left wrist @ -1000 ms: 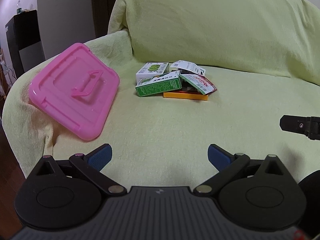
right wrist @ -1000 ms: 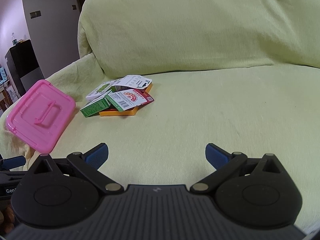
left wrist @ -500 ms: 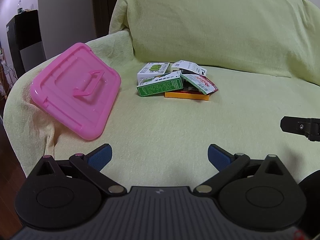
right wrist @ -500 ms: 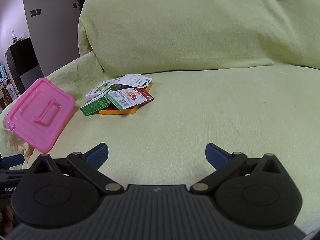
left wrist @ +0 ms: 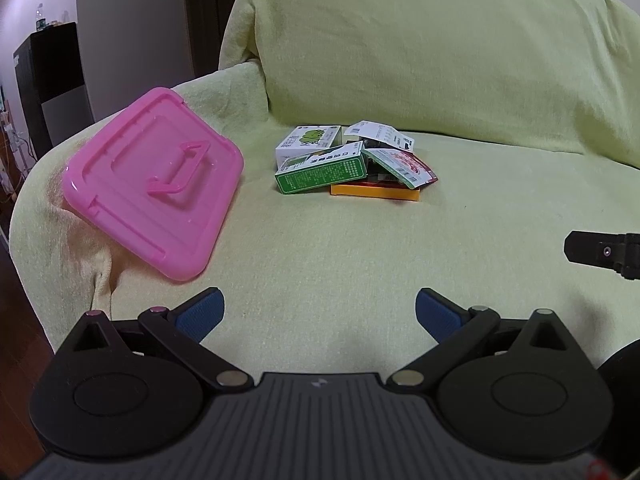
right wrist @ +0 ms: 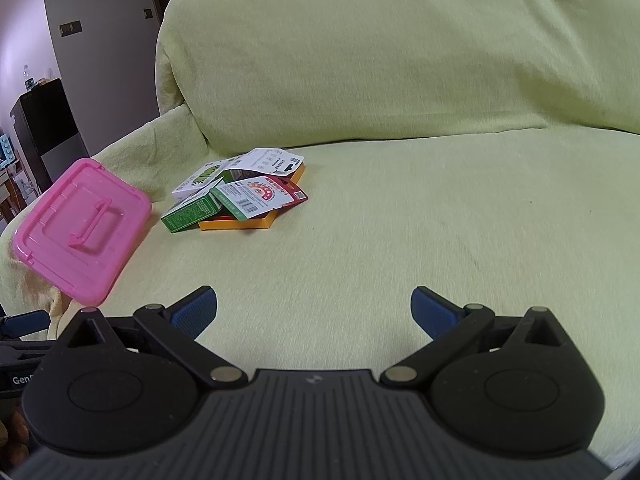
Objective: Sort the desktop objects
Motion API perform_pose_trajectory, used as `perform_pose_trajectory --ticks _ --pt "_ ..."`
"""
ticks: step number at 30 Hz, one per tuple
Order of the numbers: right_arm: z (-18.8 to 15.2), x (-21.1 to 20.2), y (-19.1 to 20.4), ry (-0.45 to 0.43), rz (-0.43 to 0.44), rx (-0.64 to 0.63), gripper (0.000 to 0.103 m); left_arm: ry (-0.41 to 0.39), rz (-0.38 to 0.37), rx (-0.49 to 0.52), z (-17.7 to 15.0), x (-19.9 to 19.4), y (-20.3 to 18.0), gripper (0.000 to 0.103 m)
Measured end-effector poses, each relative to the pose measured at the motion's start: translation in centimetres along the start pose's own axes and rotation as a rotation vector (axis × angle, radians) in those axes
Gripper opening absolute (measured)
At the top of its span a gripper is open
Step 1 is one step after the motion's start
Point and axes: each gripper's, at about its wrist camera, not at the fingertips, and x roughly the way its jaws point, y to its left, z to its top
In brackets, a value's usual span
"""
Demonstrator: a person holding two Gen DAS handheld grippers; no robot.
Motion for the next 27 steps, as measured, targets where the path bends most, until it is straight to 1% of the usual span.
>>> perform_pose_trajectory --ticks 4,8,10,12,15,19,23,27 --pt "0.0 0.1 0.0 0.007 -0.006 -0.004 0.102 -0.003 0.003 -0.002 0.0 0.0 0.0 0.102" --pt "0.2 0.1 0.4 0.004 -0.039 -0.021 0.102 -0.004 0.0 0.002 0.2 0.0 0.1 0.102" --pt "0.5 0.2 0.7 0.015 -0.047 -0.038 0.102 0.0 -0.019 0.0 0.4 0.1 0.4 0.102" --pt "1.0 0.5 0.8 0.021 -0.036 -0.041 0.102 0.009 -0.056 -0.011 0.7 0.4 0.8 0.102" --pt "2.0 1.3 0.8 0.0 -0.023 -0.033 0.102 0.014 -0.082 -0.001 1.3 1.2 1.3 0.102" --pt "3.1 3.8 1.4 -0.005 -0.004 -0.052 0.102 -0.008 -0.075 0.072 2.7 3.1 2.0 0.102" --pt "4.0 7.4 2.3 0.026 0.055 -0.045 0.102 -0.015 -0.068 0.158 4.2 6.0 2.8 0.102" --pt "4.6 11.4 3.4 0.058 0.094 -0.048 0.102 0.004 -0.086 0.187 5.5 9.5 3.9 0.102"
